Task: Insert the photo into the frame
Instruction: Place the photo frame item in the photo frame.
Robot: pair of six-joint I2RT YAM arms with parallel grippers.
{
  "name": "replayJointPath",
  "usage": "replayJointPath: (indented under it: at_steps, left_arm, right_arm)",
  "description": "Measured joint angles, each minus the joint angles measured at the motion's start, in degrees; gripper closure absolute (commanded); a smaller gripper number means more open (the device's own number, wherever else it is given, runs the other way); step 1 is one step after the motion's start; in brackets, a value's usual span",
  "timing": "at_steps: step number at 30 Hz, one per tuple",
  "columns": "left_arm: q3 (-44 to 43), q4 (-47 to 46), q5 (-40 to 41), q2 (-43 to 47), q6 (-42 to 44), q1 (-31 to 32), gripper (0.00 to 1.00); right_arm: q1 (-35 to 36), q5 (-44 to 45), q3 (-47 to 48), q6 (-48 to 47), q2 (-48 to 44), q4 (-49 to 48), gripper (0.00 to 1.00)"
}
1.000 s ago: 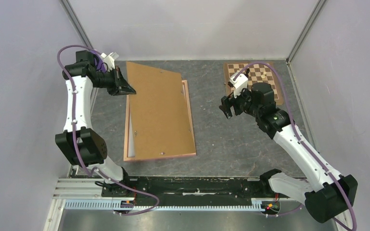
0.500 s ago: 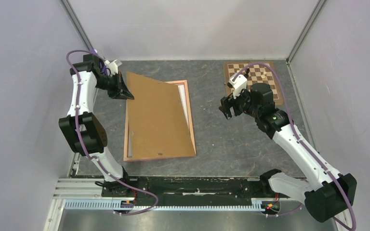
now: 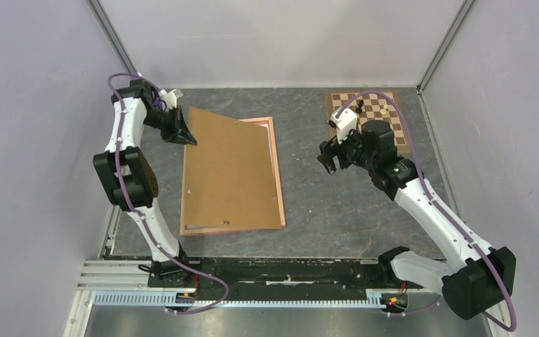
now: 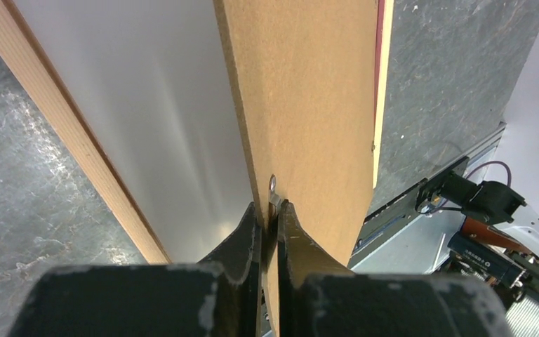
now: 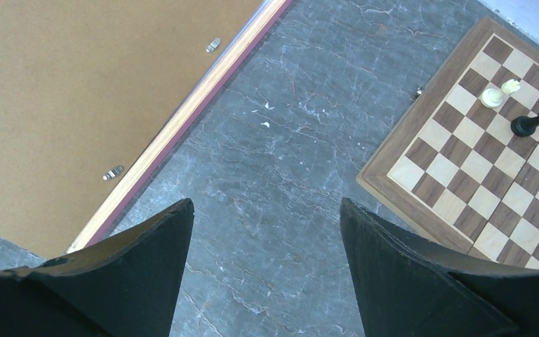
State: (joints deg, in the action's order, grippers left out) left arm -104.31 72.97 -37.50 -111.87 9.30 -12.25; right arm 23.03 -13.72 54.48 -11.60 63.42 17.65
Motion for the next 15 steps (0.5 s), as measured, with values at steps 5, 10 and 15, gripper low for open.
replayJointPath:
  at_steps: [5, 10, 15]
  left_arm:
    - [-1.33, 0.2, 1.05, -2.49, 0.63, 0.07, 0.98]
    - [-2.49, 0.28, 1.46, -3.85, 0.7, 0.07, 0.98]
    - [-3.52, 0.39, 1.49, -5.03, 1.07, 0.07, 0.98]
  right_arm:
    - [0.0, 0.02, 0.0, 0.0, 0.68, 0.02, 0.21]
    - [0.0, 0.02, 0.0, 0.0, 1.4, 0.04, 0.21]
    - [0.0, 0.02, 0.0, 0.0, 1.99, 0.04, 0.21]
